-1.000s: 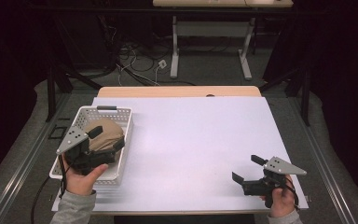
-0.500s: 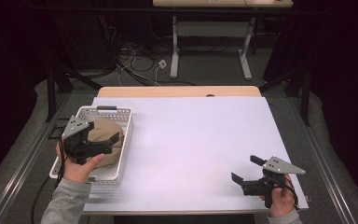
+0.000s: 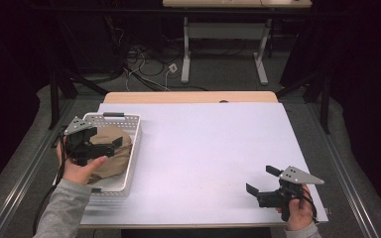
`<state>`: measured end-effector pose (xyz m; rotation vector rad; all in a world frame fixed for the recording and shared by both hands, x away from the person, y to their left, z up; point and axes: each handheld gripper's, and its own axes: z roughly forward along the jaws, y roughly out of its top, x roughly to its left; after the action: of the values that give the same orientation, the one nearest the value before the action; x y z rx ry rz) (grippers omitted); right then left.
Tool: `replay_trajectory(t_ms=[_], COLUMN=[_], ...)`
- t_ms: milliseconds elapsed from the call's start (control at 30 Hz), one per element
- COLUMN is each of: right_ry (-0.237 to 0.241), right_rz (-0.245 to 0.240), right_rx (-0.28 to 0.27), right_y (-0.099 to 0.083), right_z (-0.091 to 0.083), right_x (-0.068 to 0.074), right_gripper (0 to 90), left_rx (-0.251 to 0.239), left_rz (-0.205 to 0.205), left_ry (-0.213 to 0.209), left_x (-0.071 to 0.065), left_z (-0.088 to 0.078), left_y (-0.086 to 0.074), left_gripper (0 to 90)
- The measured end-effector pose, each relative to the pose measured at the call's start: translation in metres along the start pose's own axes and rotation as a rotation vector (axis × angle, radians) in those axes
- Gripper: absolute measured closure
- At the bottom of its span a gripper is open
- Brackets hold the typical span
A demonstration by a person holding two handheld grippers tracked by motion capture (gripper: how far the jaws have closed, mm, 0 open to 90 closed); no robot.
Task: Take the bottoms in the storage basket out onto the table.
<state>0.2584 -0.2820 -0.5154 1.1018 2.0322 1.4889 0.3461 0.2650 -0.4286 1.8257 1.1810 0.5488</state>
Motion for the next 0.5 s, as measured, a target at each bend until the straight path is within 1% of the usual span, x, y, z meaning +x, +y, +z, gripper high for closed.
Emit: replay_trajectory(t_ms=[33, 67, 167, 233, 267, 300, 333, 400, 433, 500], right_ry=[0.008, 0.008, 0.006, 0.009, 0.009, 0.011, 0.013, 0.020, 0.020, 0.019], right_rz=[0.003, 0.002, 0.002, 0.004, 0.006, 0.013, 0.013, 0.009, 0.011, 0.015], right_rx=[0.007, 0.006, 0.011, 0.006, -0.006, 0.006, 0.011, 0.009, 0.016, 0.017], right_y=[0.000, 0.000, 0.000, 0.000, -0.001, -0.001, -0.001, -0.002, -0.002, -0.002], right_z=[0.000, 0.000, 0.001, 0.001, 0.002, 0.001, 0.001, 0.002, 0.002, 0.003], right_x=[0.000, -0.001, 0.000, 0.000, 0.000, 0.001, 0.001, 0.000, 0.000, 0.001], right_gripper=[0.0, 0.0, 0.0, 0.0, 0.0, 0.0, 0.0, 0.0, 0.0, 0.0], left_rx=[0.005, 0.018, 0.046, 0.074, 0.090, 0.111, 0.117, 0.145, 0.147, 0.161], left_rz=[-0.006, -0.008, -0.026, -0.010, 0.001, 0.004, 0.009, 0.018, 0.005, -0.002], left_ry=[-0.002, 0.009, -0.006, 0.007, 0.014, 0.021, 0.030, 0.059, 0.059, 0.072], left_x=[0.001, 0.003, 0.007, 0.008, 0.010, 0.010, 0.011, 0.013, 0.014, 0.018], left_z=[0.001, 0.002, 0.008, 0.012, 0.014, 0.017, 0.020, 0.026, 0.029, 0.035], left_y=[0.000, -0.001, -0.003, -0.004, -0.006, -0.007, -0.009, -0.011, -0.013, -0.014], left_gripper=[0.5, 0.5, 0.5, 0.3, 0.3, 0.3, 0.3, 0.2, 0.3, 0.2])
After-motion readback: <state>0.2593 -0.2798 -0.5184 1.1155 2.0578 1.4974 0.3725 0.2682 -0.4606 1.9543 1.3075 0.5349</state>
